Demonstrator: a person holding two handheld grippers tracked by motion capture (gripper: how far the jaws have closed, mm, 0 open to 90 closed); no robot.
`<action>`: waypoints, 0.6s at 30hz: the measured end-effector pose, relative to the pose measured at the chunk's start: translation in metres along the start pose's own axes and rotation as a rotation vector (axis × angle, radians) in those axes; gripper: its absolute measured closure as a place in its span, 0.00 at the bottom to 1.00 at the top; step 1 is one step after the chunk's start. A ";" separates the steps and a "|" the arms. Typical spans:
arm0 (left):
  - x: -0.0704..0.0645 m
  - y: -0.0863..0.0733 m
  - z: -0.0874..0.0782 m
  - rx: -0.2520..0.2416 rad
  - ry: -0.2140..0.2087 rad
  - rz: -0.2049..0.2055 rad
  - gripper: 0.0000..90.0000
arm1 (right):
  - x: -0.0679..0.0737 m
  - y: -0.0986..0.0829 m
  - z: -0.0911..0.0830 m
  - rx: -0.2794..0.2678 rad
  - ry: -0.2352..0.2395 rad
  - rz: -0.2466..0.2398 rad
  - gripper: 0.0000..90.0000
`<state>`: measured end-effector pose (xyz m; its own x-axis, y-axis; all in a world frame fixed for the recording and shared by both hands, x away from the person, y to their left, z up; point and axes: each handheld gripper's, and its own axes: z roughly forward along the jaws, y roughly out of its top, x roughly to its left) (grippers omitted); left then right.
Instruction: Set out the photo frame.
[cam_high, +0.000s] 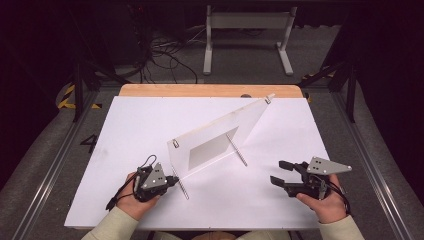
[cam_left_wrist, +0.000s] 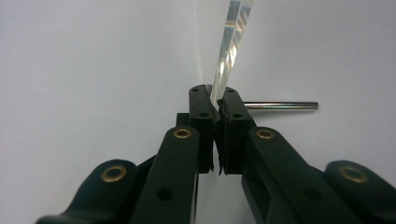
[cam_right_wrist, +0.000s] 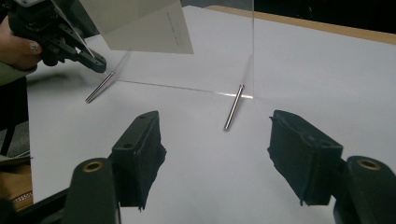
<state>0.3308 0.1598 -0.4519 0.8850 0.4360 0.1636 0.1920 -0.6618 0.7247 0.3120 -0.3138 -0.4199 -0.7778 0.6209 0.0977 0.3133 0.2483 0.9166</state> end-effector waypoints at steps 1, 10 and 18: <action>-0.004 0.003 0.001 0.004 -0.006 -0.007 0.95 | 0.000 0.000 -0.001 -0.001 -0.004 -0.002 0.38; -0.032 0.021 0.007 0.027 -0.109 0.049 0.90 | 0.002 -0.001 -0.005 -0.007 0.007 0.003 0.43; -0.052 0.032 0.010 0.036 -0.170 0.103 0.86 | 0.004 -0.002 -0.005 -0.005 0.012 0.005 0.45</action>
<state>0.2956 0.1098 -0.4435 0.9590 0.2576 0.1183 0.1090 -0.7204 0.6849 0.3053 -0.3152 -0.4191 -0.7825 0.6135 0.1065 0.3142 0.2413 0.9182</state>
